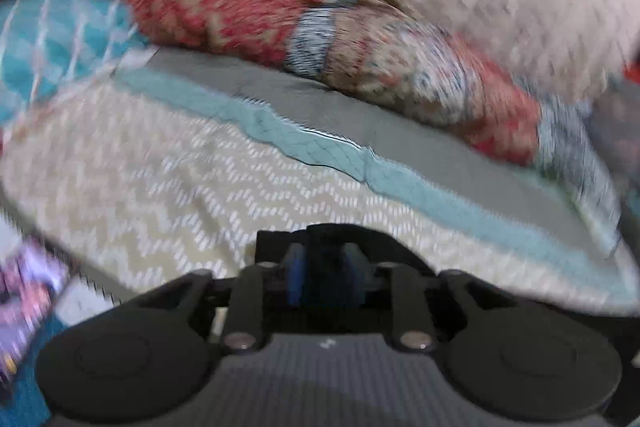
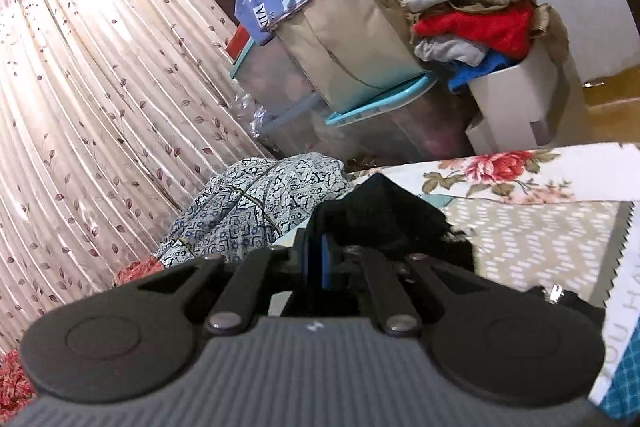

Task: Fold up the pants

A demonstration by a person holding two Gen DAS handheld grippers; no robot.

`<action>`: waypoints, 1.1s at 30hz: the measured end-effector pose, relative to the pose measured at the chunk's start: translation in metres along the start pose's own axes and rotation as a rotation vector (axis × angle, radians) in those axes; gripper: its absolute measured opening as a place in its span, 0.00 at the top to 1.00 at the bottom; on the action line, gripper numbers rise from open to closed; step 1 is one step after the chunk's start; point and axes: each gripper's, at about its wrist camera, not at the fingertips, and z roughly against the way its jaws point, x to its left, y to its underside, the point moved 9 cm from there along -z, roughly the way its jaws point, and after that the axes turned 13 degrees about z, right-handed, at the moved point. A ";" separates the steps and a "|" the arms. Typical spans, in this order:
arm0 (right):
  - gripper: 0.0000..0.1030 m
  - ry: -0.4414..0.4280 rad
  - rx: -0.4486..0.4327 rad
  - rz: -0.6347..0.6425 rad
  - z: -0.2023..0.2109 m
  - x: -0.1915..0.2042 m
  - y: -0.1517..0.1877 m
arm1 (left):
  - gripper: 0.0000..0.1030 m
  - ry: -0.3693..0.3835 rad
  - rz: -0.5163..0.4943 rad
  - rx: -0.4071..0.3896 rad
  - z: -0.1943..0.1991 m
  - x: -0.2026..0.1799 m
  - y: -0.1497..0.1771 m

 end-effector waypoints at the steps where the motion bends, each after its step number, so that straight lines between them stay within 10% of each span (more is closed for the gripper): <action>1: 0.92 0.000 0.005 0.000 -0.002 0.001 -0.001 | 0.64 -0.017 -0.080 -0.001 -0.002 -0.007 0.004; 3: 0.92 -0.001 0.015 0.001 -0.007 0.001 -0.003 | 0.42 -0.029 -0.228 -0.015 -0.004 -0.020 0.008; 8: 0.92 -0.009 0.025 0.049 -0.014 0.012 -0.013 | 0.36 -0.036 -0.611 -0.056 -0.023 -0.064 0.016; 12: 0.92 -0.021 0.024 0.056 -0.015 0.023 -0.021 | 0.10 0.033 -0.869 -0.014 -0.050 -0.100 0.040; 14: 0.92 -0.027 0.017 0.049 -0.016 0.027 -0.029 | 0.15 0.026 -1.003 0.037 -0.071 -0.109 0.059; 15: 0.92 -0.029 0.012 0.046 -0.017 0.028 -0.033 | 0.42 0.010 -1.043 0.069 -0.084 -0.111 0.068; 17: 0.92 -0.028 0.002 0.045 -0.017 0.029 -0.042 | 0.90 -0.027 -1.036 0.157 -0.103 -0.108 0.075; 26: 0.92 -0.004 -0.078 0.007 0.021 0.012 -0.072 | 0.92 0.183 -0.563 -0.030 -0.024 -0.115 -0.005; 33: 0.92 0.012 -0.022 0.063 -0.006 0.015 -0.055 | 0.91 0.161 -0.395 -0.017 -0.029 -0.095 -0.029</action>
